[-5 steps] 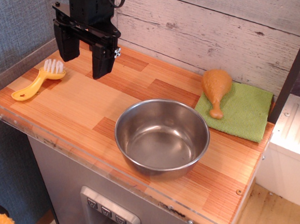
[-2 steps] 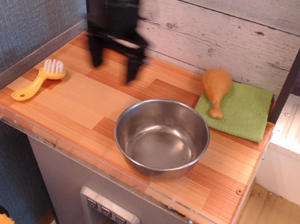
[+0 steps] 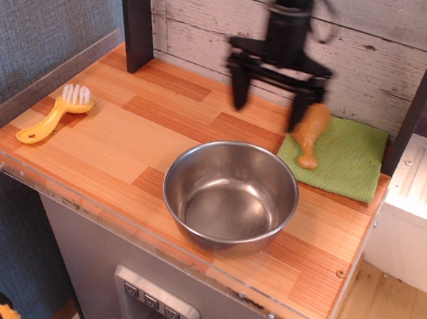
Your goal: Place the chicken in the metal bowl.
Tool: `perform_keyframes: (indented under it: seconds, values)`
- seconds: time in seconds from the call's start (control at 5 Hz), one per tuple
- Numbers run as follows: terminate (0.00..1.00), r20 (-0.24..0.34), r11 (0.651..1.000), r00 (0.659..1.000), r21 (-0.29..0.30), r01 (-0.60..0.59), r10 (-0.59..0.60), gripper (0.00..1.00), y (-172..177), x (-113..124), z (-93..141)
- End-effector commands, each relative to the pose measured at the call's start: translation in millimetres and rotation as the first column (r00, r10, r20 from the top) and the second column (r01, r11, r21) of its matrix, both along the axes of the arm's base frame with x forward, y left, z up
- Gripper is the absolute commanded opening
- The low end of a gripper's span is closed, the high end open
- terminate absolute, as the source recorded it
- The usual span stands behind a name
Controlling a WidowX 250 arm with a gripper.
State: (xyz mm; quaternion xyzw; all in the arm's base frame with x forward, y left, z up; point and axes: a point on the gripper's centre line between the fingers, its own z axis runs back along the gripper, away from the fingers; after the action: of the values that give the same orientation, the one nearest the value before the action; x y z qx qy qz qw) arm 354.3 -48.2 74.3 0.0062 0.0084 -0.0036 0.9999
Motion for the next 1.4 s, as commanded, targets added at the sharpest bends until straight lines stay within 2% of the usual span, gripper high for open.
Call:
perform_keyframes:
  seconds: [0.0, 0.4, 0.6, 0.8, 1.2]
  values:
    - [0.0, 0.091, 0.967, 0.963, -0.013, -0.254, 0.254, 1.0, -14.3, 22.3, -7.4]
    - [0.0, 0.065, 0.979, 0.979, 0.039, -0.199, 0.196, 1.0, -4.8, 22.9, -38.1]
    - [0.0, 0.051, 0.981, 0.982, 0.046, -0.187, 0.184, 1.0, -2.5, 24.8, -46.7]
    - [0.0, 0.04, 0.986, 0.986, 0.046, -0.161, 0.159, 0.0, -6.4, 25.3, -50.8]
    - [0.0, 0.041, 0.991, 0.99, 0.01, -0.132, 0.132, 0.0, -13.6, 21.7, -41.4]
